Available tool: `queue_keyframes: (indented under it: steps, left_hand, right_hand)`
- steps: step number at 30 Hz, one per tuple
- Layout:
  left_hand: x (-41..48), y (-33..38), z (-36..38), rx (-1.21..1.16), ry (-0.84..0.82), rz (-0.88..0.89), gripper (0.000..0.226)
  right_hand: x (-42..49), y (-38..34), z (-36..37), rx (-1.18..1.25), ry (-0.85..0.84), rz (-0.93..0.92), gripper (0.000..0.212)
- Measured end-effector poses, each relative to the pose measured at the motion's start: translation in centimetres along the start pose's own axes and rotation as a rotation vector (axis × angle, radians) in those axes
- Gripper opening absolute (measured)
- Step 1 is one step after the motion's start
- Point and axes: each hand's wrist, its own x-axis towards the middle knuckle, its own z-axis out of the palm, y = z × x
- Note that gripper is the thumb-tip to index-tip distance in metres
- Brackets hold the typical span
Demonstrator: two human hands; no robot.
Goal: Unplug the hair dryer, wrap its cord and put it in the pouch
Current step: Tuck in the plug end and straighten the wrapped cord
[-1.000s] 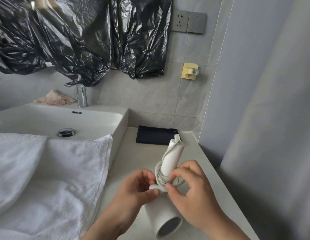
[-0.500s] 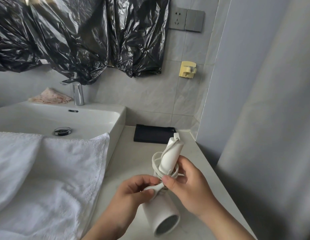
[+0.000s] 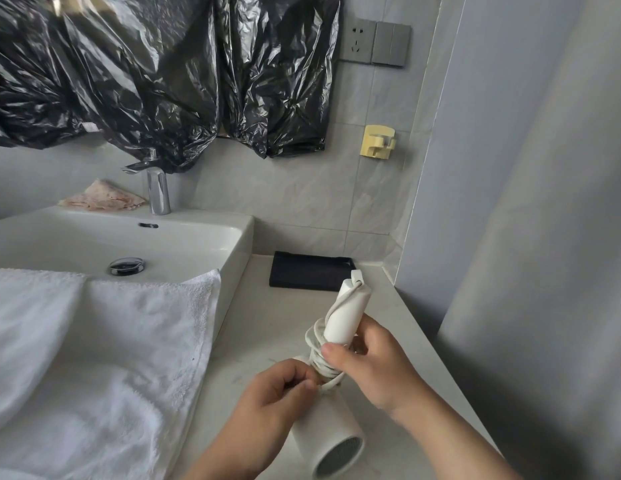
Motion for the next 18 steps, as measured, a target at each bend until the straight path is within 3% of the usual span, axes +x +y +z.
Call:
queue_keyframes:
  steps: [4, 9, 14, 18]
  left_hand:
    - [-0.1, -0.7, -0.3, 0.170, 0.015, 0.022, 0.007]
    - [-0.3, -1.3, -0.7, 0.249, -0.001, 0.037, 0.012]
    - [-0.5, -2.0, -0.8, 0.222, 0.038, -0.016, 0.008]
    - [-0.2, -2.5, -1.2, 0.206, 0.024, -0.070, 0.003]
  right_hand:
    - [0.2, 0.5, -0.4, 0.091, -0.006, 0.020, 0.024]
    - [0.5, 0.9, -0.7, 0.199, -0.015, 0.044, 0.031]
    - [1.0, 1.9, -1.2, 0.311, 0.058, 0.052, 0.042]
    - [1.5, 2.8, -1.5, 0.362, 0.088, 0.086, 0.036]
